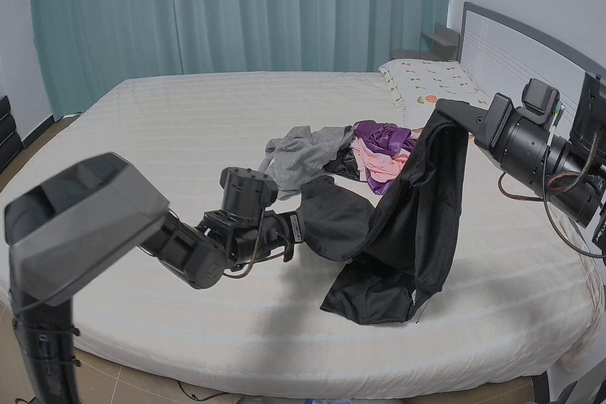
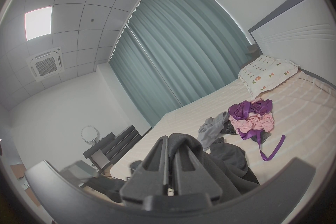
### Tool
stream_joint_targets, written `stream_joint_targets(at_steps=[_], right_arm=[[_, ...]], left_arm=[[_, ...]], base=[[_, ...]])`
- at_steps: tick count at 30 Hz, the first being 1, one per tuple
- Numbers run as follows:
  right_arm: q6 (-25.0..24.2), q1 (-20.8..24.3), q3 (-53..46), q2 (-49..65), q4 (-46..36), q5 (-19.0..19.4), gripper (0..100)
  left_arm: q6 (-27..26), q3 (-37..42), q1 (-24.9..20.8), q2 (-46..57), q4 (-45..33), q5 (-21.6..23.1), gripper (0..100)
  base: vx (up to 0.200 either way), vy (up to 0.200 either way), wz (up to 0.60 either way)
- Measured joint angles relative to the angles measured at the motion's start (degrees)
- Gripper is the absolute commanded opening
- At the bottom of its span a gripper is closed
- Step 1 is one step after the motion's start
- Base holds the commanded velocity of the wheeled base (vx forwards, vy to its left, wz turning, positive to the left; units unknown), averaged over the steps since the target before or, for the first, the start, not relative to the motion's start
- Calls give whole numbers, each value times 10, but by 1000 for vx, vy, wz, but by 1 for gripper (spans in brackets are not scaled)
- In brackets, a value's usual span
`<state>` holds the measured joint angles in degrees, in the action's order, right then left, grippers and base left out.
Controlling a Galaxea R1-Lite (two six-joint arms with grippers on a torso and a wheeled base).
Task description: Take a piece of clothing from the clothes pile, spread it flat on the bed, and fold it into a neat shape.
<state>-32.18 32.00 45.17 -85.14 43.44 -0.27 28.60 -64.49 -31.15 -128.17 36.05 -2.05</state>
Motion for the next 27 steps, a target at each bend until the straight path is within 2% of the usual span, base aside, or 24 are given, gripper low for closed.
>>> stream_joint_targets(at_steps=[5, 14, 23, 27], right_arm=[[-2, -5, -7, -12, 22, 0, 0], [3, -16, -18, -31, 157, -5, 0], [8, -31, -58, -36, 166, -6, 0], [10, -43, -77, -42, 165, 5, 0]], left_arm=[[37, 42, 0, 114, -48, -12, 0], [63, 116, 1, 300, -107, -27, 0], [67, 179, 0, 401, -125, -44, 0], [62, 192, -2, 424, -144, -44, 0]], base=[[0, 0, 0], [0, 0, 0], [0, 0, 0], [0, 0, 0]])
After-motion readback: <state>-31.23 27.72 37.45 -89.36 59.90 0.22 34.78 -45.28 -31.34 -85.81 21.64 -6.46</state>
